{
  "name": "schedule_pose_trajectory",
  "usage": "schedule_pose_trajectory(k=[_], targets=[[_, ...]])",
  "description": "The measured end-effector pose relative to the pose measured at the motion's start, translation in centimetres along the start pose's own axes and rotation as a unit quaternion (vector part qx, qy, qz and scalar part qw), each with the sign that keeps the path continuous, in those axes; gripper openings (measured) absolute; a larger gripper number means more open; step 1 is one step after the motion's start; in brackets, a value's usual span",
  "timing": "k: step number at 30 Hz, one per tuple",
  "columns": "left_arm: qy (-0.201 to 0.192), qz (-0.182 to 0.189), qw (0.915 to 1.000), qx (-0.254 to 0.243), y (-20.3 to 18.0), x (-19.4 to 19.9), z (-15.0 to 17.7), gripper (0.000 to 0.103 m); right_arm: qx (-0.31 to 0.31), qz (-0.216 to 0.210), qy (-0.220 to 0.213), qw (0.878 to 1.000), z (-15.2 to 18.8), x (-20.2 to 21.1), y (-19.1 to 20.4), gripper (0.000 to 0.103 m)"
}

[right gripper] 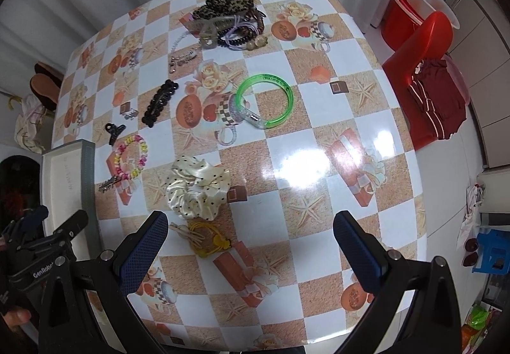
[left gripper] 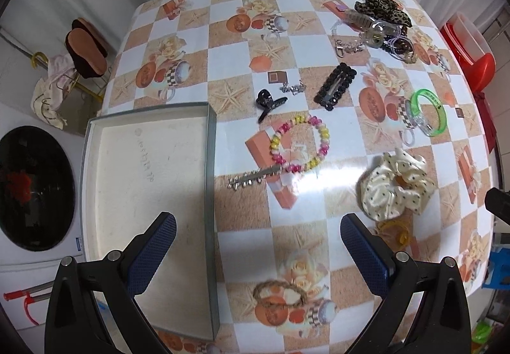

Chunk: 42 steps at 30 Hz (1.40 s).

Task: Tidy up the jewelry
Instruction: 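Grasp the green bangle with the right tool while the left tool grasps the pink-yellow beaded bracelet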

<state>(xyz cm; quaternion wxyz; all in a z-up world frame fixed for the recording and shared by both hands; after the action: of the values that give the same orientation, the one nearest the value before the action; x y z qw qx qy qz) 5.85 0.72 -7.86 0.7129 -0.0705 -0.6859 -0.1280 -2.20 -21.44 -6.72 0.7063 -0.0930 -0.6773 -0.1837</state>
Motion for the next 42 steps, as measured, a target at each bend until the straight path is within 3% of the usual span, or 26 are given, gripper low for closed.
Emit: schedule_pose_trajectory(k=[11,14,22,25,27,29,34,37,39,42], targets=[[-0.020,0.015,0.9997,0.004,-1.5,-3.9,-4.6,0.103,-0.037,0.001,0.010,0.999,-4.8,-3.6,-3.3,0.103],[-0.013,0.015,0.9998,0.007,-1.6,-5.3,-5.6,0.097,-0.050,0.002,0.012,0.999,-6.3,-4.7,-4.3,0.103],[0.000,0.009,0.9998,0.018,-1.7,-8.4,-7.3,0.096,-0.077,0.009,0.016,0.997,-9.7,-7.6,-6.3,0.103],[0.000,0.012,0.9995,0.029,-1.5,-9.2,-8.0,0.096,-0.078,0.015,0.012,0.997,-11.2,-8.7,-6.3,0.100],[0.002,0.014,0.9994,0.031,-1.4,-9.6,-8.4,0.091,-0.074,0.021,0.011,0.997,-12.1,-9.4,-6.1,0.097],[-0.002,0.023,0.9992,0.031,-1.4,-9.6,-8.7,0.091,-0.067,0.025,0.011,0.997,-12.8,-10.1,-5.9,0.087],[-0.014,0.036,0.9991,0.016,-2.1,-9.3,-8.9,0.070,-0.039,0.064,-0.002,0.997,-13.9,-10.4,-4.4,0.075],[-0.018,0.040,0.9990,0.003,-3.4,-8.9,-8.3,0.044,-0.020,0.068,-0.009,0.997,-14.4,-10.2,-3.1,0.062],[-0.018,0.040,0.9990,-0.007,-4.0,-8.8,-8.4,0.016,-0.010,0.069,-0.010,0.997,-14.6,-10.1,-2.4,0.054],[-0.013,0.054,0.9984,-0.009,-4.5,-8.8,-8.5,0.014,-0.003,0.068,-0.012,0.998,-14.6,-10.0,-1.6,0.035]])
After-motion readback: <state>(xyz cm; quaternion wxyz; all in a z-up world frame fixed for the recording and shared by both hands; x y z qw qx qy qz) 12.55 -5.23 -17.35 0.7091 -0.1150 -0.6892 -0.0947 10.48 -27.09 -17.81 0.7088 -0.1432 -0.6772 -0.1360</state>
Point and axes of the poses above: each gripper's, at about its wrist camera, not at the fingertips, and x roughly against the way its jaws point, y to its left, z to its underside, the point moved 2 cm from there along -x, roughly the way its jaws point, and after that the axes turned 13 degrees about y, right-handed, at the moved point
